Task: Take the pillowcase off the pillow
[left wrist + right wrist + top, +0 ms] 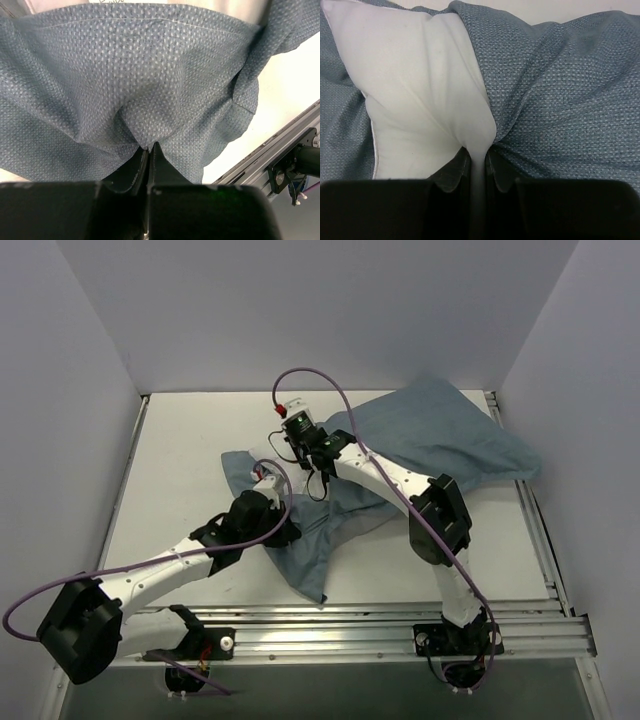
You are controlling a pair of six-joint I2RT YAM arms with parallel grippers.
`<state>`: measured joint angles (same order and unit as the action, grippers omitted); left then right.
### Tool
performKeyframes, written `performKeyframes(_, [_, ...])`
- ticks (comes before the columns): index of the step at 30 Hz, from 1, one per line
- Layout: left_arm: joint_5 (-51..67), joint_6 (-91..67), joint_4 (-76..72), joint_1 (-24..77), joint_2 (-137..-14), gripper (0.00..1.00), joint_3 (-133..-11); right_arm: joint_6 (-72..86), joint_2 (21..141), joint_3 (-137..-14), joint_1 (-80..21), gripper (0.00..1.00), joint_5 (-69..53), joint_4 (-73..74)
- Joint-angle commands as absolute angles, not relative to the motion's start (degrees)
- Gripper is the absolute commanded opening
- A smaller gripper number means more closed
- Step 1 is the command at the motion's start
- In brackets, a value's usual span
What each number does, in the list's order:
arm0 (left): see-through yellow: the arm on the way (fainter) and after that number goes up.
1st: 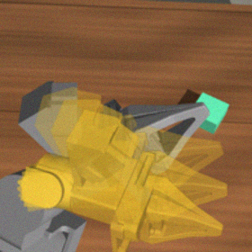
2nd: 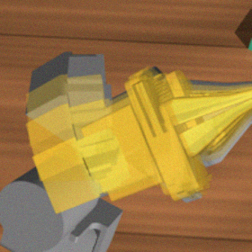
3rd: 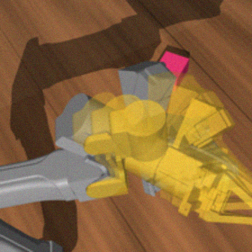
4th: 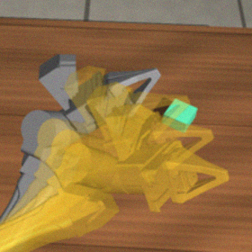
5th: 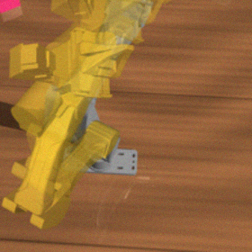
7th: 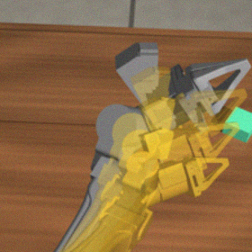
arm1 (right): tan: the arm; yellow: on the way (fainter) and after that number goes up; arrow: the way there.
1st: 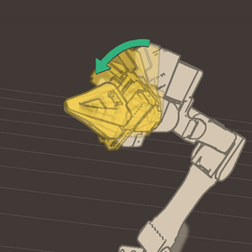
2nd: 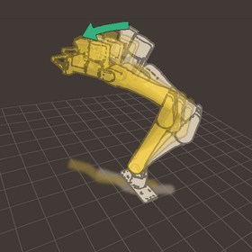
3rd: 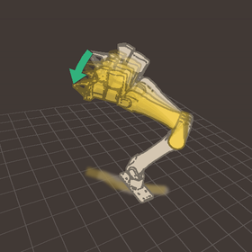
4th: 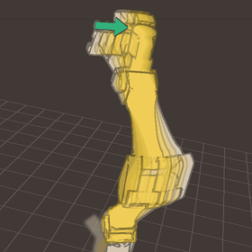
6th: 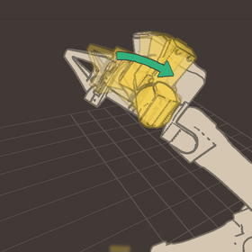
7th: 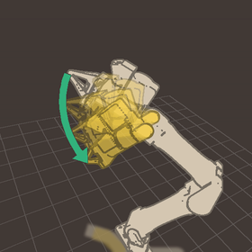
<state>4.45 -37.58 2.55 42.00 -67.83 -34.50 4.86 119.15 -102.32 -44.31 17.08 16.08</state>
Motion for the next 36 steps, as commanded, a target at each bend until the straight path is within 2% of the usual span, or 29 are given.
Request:
performKeyframes(1, [7.29,-36.21,9.30,42.45,-65.84,0.02,-36.47,7.82,121.11,-104.06,-39.73,0.00,21.52,17.23])
performKeyframes(10, [9.75,-38.84,14.41,42.45,-59.95,0.02,-35.07,18.54,116.11,-107.14,-27.87,0.00,16.71,10.55])
performKeyframes(15, [11.07,-40.52,16.78,42.45,-58.27,0.02,-34.19,21.35,116.11,-107.23,-27.33,0.00,12.93,8.01])
performKeyframes(20, [15.28,-41.39,16.79,42.45,-61.60,0.04,-33.84,23.73,114.09,-104.86,-27.68,0.00,6.96,4.40])
performKeyframes(24, [18.01,-40.43,15.03,42.45,-65.91,0.15,-35.77,23.91,110.31,-102.83,-28.39,0.00,3.25,2.20])
performKeyframes(28, [17.15,-39.64,10.49,42.71,-62.70,0.46,-38.41,22.59,108.37,-102.39,-28.74,0.00,2.11,3.33])
performKeyframes(29, [15.83,-38.59,9.07,42.71,-61.01,0.65,-38.06,22.33,108.02,-102.22,-28.83,0.00,1.50,3.51])
performKeyframes(32, [6.00,-35.18,7.65,42.54,-55.64,0.85,-39.19,20.92,106.09,-99.94,-30.14,0.00,1.23,3.17])
performKeyframes(33, [1.45,-34.11,7.91,42.28,-54.94,0.86,-40.07,20.22,105.21,-98.54,-30.67,0.00,1.23,3.08])
performKeyframes(36, [-1.76,-30.86,7.47,40.18,-57.55,0.87,-42.80,19.69,104.07,-96.77,-32.34,0.00,1.58,2.81])
